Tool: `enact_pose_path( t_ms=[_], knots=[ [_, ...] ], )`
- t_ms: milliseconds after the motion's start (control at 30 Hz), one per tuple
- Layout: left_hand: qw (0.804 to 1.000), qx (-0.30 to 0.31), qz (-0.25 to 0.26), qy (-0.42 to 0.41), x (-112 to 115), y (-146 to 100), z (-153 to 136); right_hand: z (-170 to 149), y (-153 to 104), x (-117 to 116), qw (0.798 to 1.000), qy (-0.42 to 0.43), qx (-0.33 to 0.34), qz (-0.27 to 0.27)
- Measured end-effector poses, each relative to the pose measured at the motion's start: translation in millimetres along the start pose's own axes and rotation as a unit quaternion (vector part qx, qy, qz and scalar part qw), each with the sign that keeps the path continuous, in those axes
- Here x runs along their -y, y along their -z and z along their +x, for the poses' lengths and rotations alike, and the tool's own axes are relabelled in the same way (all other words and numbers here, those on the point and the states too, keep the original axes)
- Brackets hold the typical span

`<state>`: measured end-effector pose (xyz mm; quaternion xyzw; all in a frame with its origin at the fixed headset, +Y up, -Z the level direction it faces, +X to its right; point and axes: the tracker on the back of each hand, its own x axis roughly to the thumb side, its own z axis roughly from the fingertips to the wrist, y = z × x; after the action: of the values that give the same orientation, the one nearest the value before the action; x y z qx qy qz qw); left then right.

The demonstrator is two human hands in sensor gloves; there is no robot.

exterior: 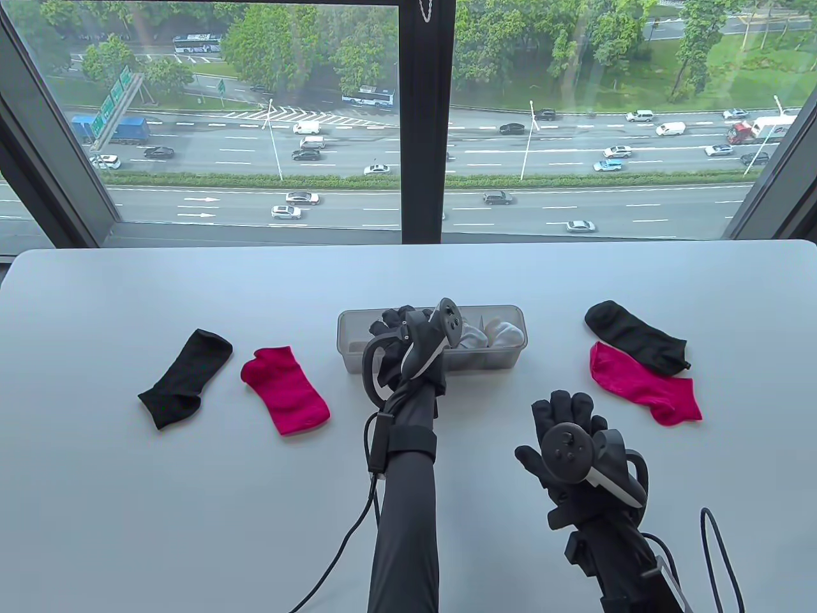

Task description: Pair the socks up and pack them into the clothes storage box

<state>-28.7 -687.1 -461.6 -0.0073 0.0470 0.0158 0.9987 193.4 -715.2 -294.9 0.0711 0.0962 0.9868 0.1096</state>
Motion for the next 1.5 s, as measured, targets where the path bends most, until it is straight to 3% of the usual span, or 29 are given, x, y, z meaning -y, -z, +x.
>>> enact_pose_path(
  t_ms=[100,267,400,533,700,867,933,1000,1133,1233,1333,1500],
  knots=[
    [1.0,0.007,-0.005,-0.003,-13.3,-8.5,-21.5,-0.4,0.1,-0.6,1.0,0.0,0.003,-0.003],
    [0.997,-0.044,-0.057,-0.002,-33.6,-23.7,-103.6,-2.7,-1.6,1.6,1.0,0.009,0.005,-0.009],
    [0.989,-0.057,-0.138,0.005,-8.6,-35.4,-154.8,-3.8,-2.6,2.5,1.0,0.011,0.006,-0.013],
    [0.972,-0.057,-0.227,0.024,31.3,-43.3,-174.9,-4.3,-2.9,2.3,1.0,0.01,0.007,-0.011],
    [0.962,-0.052,-0.267,0.038,65.8,-45.0,-179.5,-4.2,-3.5,0.5,1.0,0.008,0.007,-0.003],
    [0.964,-0.086,-0.242,0.075,64.9,-51.2,-186.0,-3.0,-2.3,-2.8,1.0,0.012,0.01,0.011],
    [0.966,-0.066,-0.231,0.097,65.7,-58.0,-184.6,-1.0,-1.8,-4.6,1.0,0.021,0.015,0.017],
    [0.963,-0.045,-0.255,0.069,61.2,-65.5,-181.9,2.8,-0.9,-7.9,0.999,0.034,0.027,0.03],
    [0.973,0.057,-0.223,-0.019,40.8,-89.4,-157.8,13.7,1.2,-15.5,0.993,0.082,0.055,0.064],
    [0.966,0.134,-0.21,-0.063,23.1,-109.9,-128.7,22.6,1.9,-20.7,0.981,0.142,0.087,0.097],
    [0.945,0.203,-0.218,-0.137,13.0,-128.9,-98.4,30.6,2.2,-25.7,0.965,0.199,0.115,0.13],
    [0.907,0.28,-0.157,-0.273,19.8,-154.0,-69.5,36.1,3.3,-35.6,0.943,0.248,0.143,0.169]
  ],
)
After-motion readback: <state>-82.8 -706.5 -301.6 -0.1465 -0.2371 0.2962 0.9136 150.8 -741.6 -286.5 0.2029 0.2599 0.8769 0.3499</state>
